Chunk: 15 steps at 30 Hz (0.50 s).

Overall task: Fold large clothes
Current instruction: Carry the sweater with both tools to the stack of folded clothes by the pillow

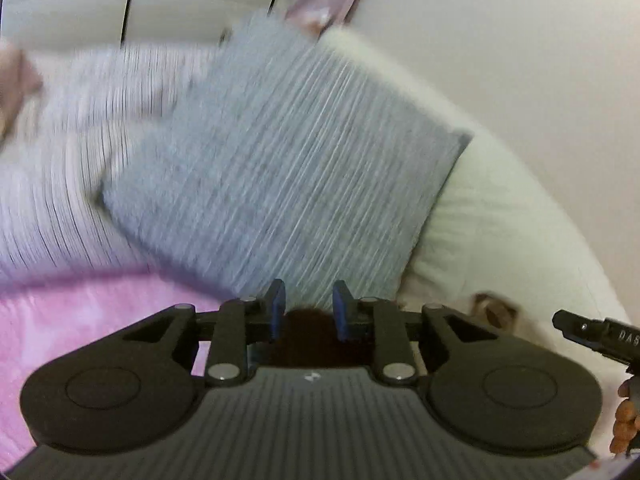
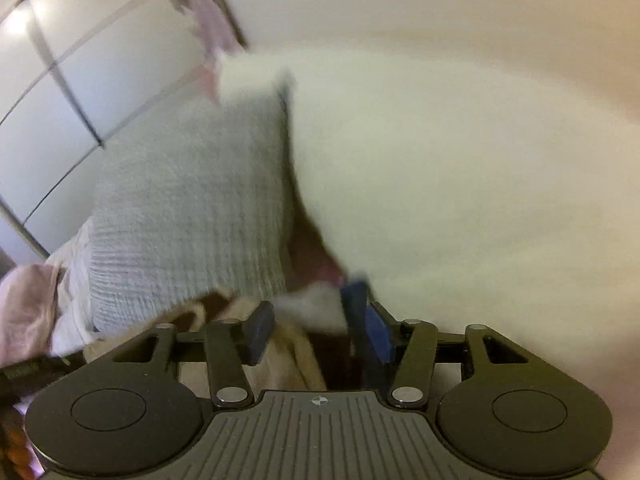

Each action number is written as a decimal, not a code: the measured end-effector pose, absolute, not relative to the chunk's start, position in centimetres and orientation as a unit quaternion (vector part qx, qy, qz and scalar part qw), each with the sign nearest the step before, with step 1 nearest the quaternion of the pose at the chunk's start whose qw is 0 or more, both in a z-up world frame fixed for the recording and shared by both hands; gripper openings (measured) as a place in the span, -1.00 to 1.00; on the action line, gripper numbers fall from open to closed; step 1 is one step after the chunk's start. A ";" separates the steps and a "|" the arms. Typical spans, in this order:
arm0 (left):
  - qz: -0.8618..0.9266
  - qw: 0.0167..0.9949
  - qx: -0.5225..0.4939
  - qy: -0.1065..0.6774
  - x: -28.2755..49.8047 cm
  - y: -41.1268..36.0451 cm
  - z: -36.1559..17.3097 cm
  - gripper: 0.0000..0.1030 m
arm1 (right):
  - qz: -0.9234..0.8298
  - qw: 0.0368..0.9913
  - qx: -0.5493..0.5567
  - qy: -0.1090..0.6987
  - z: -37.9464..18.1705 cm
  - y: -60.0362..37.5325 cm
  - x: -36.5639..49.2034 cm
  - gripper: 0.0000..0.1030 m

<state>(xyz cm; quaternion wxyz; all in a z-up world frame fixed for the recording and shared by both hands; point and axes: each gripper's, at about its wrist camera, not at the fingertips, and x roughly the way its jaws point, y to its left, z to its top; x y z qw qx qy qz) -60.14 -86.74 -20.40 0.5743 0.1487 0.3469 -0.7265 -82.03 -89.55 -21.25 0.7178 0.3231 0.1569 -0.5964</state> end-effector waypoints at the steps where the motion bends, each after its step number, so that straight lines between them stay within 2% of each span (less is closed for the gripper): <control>1: -0.735 0.570 0.140 0.340 -60.4 -86.0 -19.6 -0.62 | -0.588 0.731 0.307 0.160 -20.6 -88.6 -81.6 -0.24; 2: -0.749 0.557 0.136 0.331 -61.2 -85.0 -18.7 -0.62 | -0.575 0.745 0.294 0.169 -20.1 -87.6 -81.0 -0.45; 4: -0.776 0.526 0.143 0.318 -62.9 -83.8 -18.4 -0.61 | -0.546 0.768 0.275 0.191 -20.2 -86.5 -79.6 -0.62; 6: -0.794 0.505 0.171 0.291 -65.3 -83.6 -19.5 -0.65 | -0.536 0.776 0.251 0.219 -21.4 -86.1 -78.0 -0.65; 10: -0.770 0.539 0.208 0.271 -66.7 -87.3 -24.5 -0.69 | -0.566 0.754 0.225 0.244 -25.7 -88.6 -76.7 -0.65; 15: -0.773 0.544 0.206 0.254 -66.9 -89.5 -27.6 -0.69 | -0.572 0.752 0.228 0.233 -27.9 -90.4 -77.4 -0.65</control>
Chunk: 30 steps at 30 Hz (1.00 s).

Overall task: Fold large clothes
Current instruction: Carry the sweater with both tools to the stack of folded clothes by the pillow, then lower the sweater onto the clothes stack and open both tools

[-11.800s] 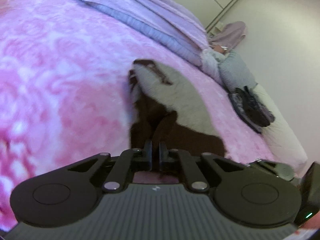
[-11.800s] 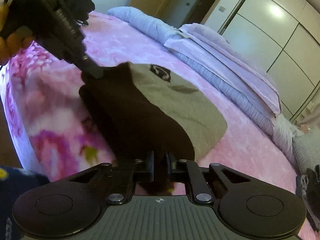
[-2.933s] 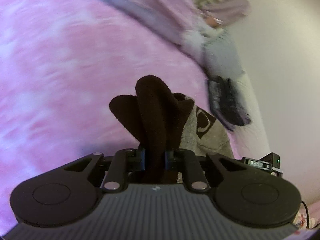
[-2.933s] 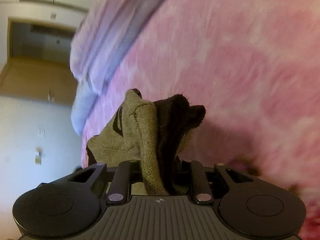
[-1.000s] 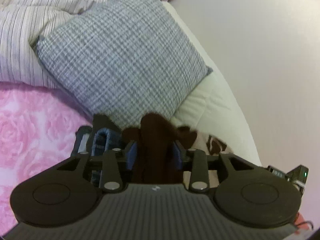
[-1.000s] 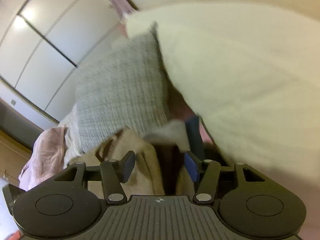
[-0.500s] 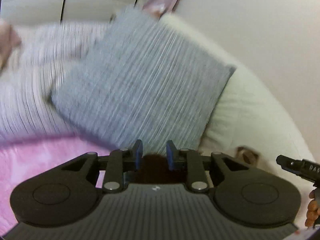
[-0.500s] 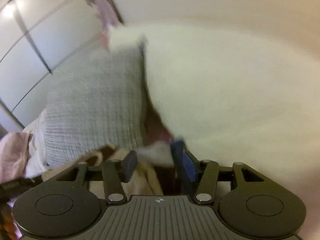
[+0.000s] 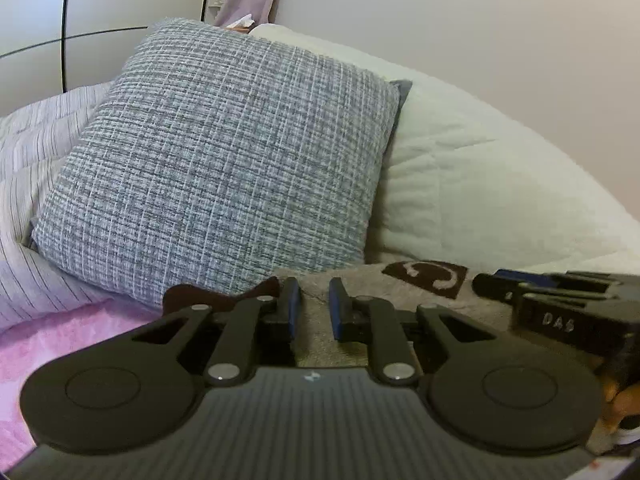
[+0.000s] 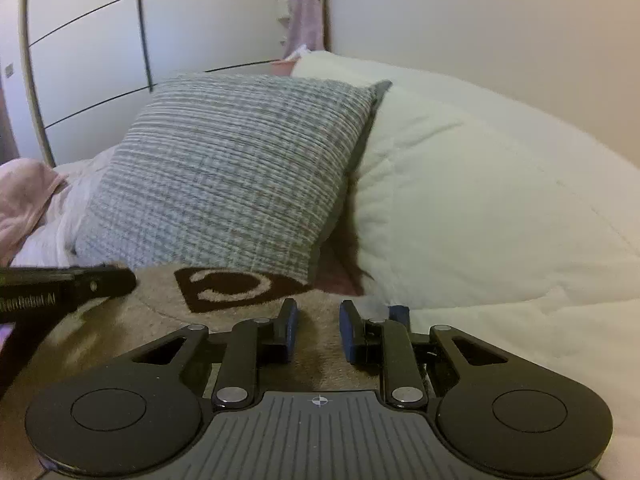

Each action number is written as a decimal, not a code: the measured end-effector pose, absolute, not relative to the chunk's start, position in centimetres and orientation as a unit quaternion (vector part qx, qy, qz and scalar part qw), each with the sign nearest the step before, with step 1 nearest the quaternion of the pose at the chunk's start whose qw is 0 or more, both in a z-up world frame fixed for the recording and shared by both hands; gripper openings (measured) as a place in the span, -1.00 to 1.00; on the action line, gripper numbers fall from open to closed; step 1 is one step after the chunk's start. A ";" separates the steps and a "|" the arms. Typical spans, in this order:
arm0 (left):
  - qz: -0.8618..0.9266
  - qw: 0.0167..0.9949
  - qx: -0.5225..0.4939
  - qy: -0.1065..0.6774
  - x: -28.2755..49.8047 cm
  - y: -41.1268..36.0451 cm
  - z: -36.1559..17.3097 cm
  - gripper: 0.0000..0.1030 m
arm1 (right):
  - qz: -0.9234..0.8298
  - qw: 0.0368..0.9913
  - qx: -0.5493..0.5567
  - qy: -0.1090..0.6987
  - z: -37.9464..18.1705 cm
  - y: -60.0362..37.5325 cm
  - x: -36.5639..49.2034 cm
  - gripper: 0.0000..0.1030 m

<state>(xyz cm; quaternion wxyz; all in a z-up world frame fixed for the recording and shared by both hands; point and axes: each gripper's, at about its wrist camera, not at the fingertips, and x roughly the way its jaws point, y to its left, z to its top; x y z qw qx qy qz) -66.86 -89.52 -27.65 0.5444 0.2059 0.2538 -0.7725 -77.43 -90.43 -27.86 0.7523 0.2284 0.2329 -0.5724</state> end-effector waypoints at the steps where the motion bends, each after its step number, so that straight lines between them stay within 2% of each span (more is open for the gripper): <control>1: -0.773 0.544 0.206 0.253 -66.8 -89.7 -28.0 -0.69 | -0.572 0.753 0.228 0.234 -28.0 -90.5 -77.5 -0.64; 5: -0.772 0.544 0.205 0.255 -66.6 -89.6 -29.0 -0.68 | -0.572 0.754 0.204 0.252 -28.9 -90.6 -76.8 -0.64; 11: -0.765 0.547 0.208 0.269 -65.2 -87.8 -25.9 -0.68 | -0.583 0.742 0.240 0.227 -26.0 -90.4 -78.4 -0.63; 12: -0.758 0.551 0.212 0.276 -64.6 -87.3 -25.4 -0.64 | -0.590 0.737 0.245 0.219 -25.2 -89.8 -79.0 -0.62; 14: -0.745 0.558 0.222 0.291 -63.5 -85.7 -24.1 -0.42 | -0.590 0.734 0.269 0.203 -23.6 -88.2 -80.4 -0.61; 15: -0.737 0.562 0.228 0.299 -63.2 -85.2 -23.5 -0.22 | -0.587 0.732 0.279 0.205 -23.0 -87.4 -80.8 -0.60; 16: -0.729 0.565 0.233 0.308 -62.8 -84.2 -22.8 -0.11 | -0.581 0.733 0.285 0.210 -22.4 -86.5 -81.1 -0.55; 18: -0.721 0.564 0.236 0.326 -62.2 -82.5 -21.7 -0.02 | -0.573 0.734 0.291 0.219 -21.3 -84.3 -81.4 -0.30; 20: -0.710 0.563 0.248 0.344 -61.8 -80.5 -20.8 0.14 | -0.571 0.728 0.305 0.227 -20.6 -81.9 -81.4 0.23; 22: -0.701 0.559 0.262 0.358 -61.7 -78.6 -19.9 0.21 | -0.559 0.722 0.329 0.240 -20.3 -79.8 -81.3 0.33; 30: -0.685 0.554 0.314 0.354 -61.9 -71.3 -15.8 0.32 | -0.520 0.727 0.342 0.289 -16.5 -72.9 -79.2 0.34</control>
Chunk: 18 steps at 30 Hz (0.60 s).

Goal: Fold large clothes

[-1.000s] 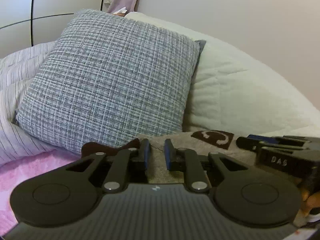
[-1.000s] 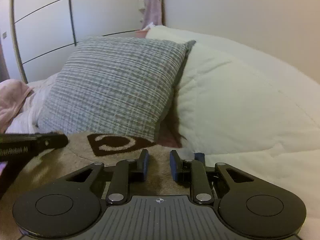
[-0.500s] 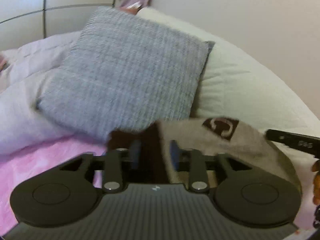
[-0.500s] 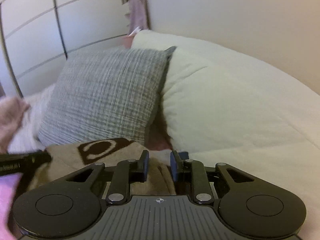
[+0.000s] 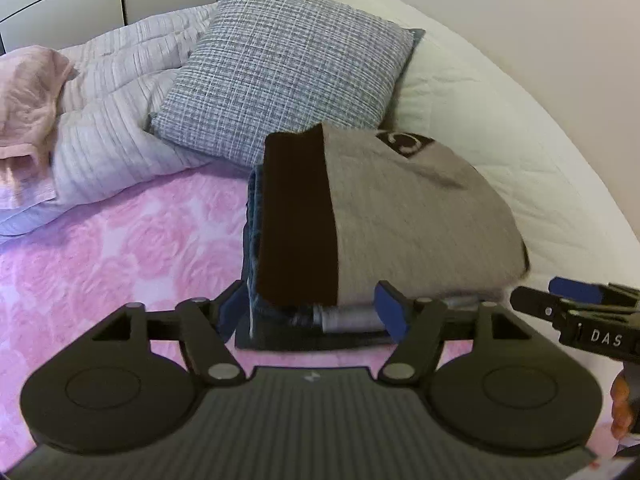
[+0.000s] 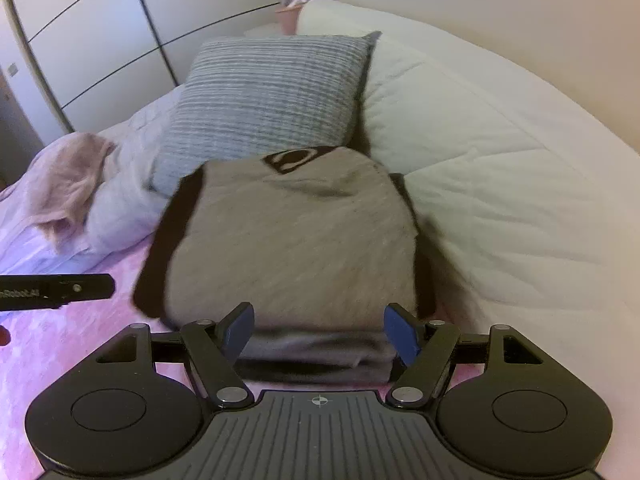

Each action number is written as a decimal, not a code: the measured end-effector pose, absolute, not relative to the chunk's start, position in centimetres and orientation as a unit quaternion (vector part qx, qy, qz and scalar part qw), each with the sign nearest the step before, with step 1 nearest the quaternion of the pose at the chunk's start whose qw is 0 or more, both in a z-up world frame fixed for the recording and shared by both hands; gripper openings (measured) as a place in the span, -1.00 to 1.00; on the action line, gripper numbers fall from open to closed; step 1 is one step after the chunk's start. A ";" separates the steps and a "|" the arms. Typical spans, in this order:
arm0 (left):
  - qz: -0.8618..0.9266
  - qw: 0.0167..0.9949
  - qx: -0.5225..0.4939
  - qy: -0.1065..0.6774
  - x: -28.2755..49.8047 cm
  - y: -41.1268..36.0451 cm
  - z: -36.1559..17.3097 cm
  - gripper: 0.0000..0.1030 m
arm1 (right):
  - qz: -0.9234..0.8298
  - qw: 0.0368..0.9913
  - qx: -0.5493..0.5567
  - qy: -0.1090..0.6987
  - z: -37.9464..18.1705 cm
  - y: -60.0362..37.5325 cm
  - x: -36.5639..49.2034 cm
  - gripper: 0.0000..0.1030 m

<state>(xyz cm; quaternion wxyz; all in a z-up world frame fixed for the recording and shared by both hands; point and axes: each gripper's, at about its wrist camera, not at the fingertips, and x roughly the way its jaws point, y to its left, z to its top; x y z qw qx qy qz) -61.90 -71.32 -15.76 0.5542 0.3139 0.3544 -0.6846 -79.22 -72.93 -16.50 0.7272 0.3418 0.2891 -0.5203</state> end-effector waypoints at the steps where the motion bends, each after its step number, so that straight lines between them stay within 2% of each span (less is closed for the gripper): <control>1: -0.687 0.551 0.316 0.352 -61.9 -70.5 -15.2 0.32 | -0.520 0.727 0.342 0.289 -15.7 -72.3 -79.1 0.34; 7: -0.698 0.544 0.324 0.334 -61.4 -66.1 -11.9 0.34 | -0.524 0.720 0.359 0.281 -12.1 -68.6 -78.4 0.34; 10: -0.704 0.542 0.311 0.337 -60.7 -63.9 -10.5 0.41 | -0.522 0.722 0.354 0.284 -10.8 -66.6 -78.2 0.34; 18: -0.719 0.526 0.317 0.325 -60.3 -60.1 -9.5 0.41 | -0.519 0.726 0.349 0.287 -9.5 -60.8 -76.9 0.34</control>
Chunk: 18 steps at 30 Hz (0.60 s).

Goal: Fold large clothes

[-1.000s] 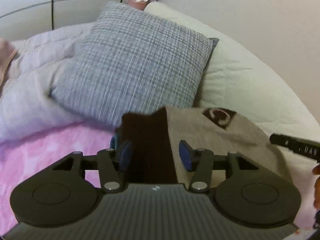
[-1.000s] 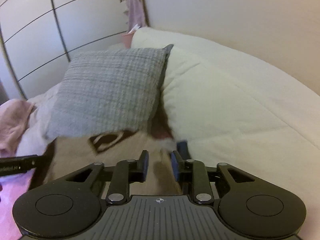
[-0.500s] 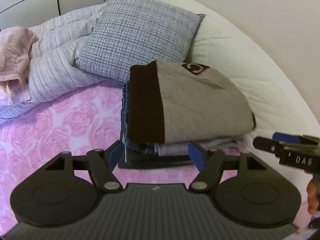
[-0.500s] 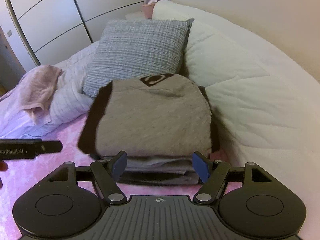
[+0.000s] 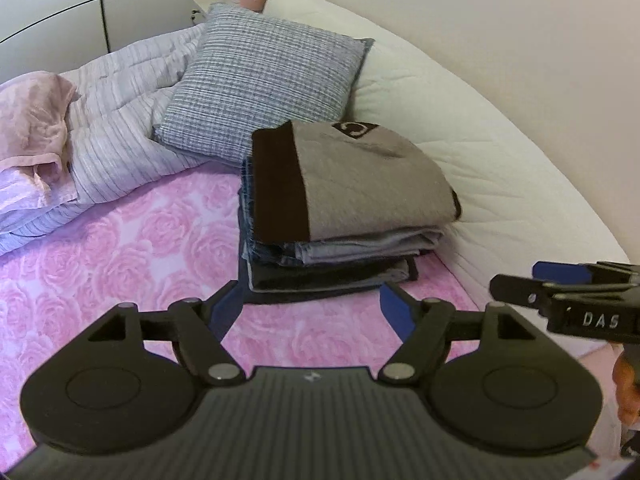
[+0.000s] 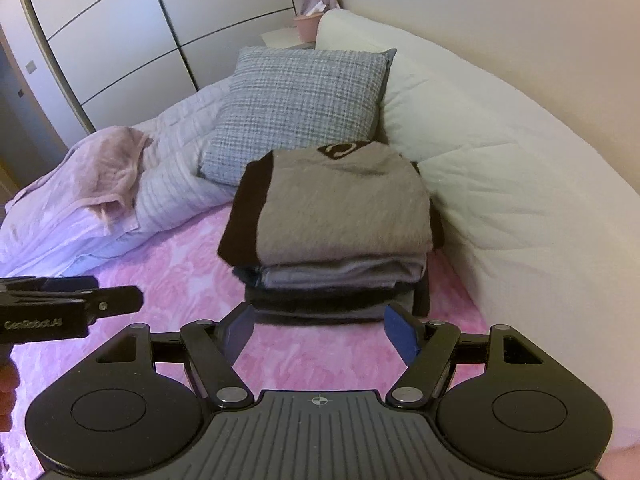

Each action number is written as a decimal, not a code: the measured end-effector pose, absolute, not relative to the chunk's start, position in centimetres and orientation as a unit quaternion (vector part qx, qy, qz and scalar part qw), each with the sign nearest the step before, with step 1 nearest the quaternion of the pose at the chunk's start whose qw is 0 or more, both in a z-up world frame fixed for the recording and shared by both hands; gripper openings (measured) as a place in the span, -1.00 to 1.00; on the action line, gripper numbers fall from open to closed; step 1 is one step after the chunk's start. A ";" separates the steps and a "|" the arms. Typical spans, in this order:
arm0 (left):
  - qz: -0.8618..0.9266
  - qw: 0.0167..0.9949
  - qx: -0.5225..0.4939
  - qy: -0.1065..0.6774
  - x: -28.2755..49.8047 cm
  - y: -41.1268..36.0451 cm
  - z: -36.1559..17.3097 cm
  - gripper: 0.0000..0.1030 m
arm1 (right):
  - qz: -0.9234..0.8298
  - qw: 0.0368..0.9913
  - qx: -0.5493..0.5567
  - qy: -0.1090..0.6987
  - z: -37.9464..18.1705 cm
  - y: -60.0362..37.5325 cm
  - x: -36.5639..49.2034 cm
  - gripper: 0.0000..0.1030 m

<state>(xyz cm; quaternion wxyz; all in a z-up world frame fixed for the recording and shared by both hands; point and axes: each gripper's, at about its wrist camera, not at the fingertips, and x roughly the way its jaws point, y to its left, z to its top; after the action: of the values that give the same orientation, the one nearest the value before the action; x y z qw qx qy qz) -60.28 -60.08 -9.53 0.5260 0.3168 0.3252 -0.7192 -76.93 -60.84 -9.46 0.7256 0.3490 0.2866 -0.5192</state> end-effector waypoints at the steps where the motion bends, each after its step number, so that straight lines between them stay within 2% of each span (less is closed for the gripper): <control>1: -0.721 0.523 0.317 0.325 -60.3 -59.8 -9.5 0.41 | -0.519 0.725 0.349 0.288 -9.5 -60.4 -76.8 0.34; 18: -0.738 0.507 0.317 0.311 -60.3 -57.6 -9.2 0.41 | -0.528 0.719 0.362 0.272 -9.0 -57.8 -76.2 0.34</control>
<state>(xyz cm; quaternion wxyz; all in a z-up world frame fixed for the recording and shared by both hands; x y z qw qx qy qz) -60.27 -57.57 -9.16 0.5074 0.3167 0.3112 -0.7385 -76.24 -57.76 -8.98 0.7189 0.3615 0.2720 -0.5277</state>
